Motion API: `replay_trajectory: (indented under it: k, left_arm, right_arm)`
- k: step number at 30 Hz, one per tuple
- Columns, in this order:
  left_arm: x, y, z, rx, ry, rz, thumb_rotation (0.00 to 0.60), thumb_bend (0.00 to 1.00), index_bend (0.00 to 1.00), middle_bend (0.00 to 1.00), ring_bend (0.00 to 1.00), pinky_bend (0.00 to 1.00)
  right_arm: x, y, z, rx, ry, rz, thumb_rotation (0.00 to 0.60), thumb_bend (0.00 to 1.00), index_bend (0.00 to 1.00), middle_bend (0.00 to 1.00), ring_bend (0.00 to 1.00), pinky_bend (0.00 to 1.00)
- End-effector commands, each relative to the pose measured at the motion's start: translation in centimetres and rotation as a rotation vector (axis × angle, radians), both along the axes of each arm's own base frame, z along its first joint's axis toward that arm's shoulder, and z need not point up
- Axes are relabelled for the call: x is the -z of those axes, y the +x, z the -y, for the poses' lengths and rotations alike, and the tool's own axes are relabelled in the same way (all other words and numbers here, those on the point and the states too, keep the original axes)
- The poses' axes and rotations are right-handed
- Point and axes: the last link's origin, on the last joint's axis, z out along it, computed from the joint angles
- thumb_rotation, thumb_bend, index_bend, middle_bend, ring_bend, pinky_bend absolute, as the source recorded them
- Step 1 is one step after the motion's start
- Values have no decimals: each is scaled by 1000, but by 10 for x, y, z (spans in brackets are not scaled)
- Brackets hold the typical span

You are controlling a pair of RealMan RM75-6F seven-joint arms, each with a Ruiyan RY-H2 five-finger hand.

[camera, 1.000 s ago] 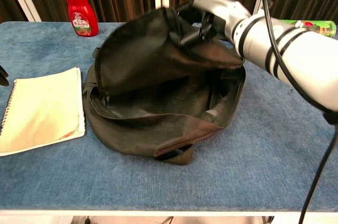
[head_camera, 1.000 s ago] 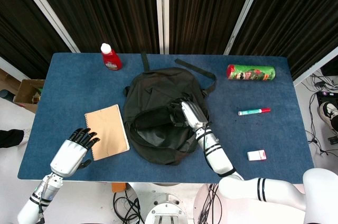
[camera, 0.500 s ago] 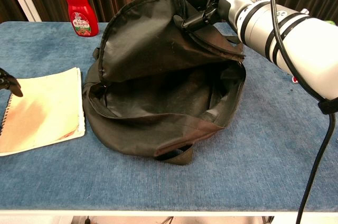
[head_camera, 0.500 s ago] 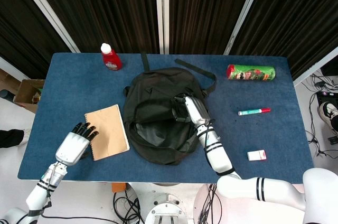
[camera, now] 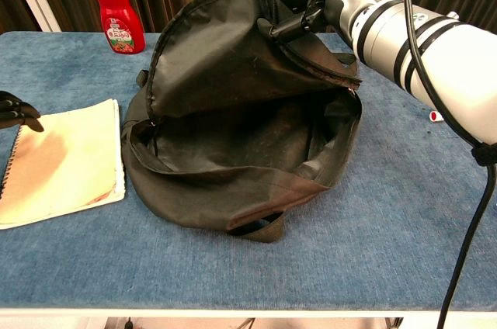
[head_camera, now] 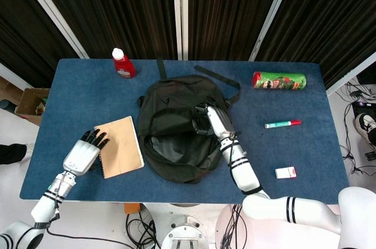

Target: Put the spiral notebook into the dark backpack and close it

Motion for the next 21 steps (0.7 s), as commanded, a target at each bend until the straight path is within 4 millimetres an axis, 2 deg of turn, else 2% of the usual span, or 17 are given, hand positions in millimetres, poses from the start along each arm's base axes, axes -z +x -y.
replay_trajectory:
  k: [1,9,15,21]
  left_arm:
    - [6,5,-8,-7,-14,36,600,13,221,146,113,209]
    - [23,18,-20,28,-18,105,600,12,231,146,114,209]
    - [30,15,-22,19,-29,140,600,25,252,151,114,209]
    - [33,12,-25,36,-25,204,600,218,277,179,116,209]
  right_arm:
    - [-1,0,0,0,-1,2,600,477,686,531,250,22]
    - [-2,-4,2,13,-5,11,600,477,686,530,250,22]
    - [-3,-6,4,19,-10,13,600,477,686,529,250,22]
    - [-2,-5,5,19,-9,19,600,477,687,529,250,22]
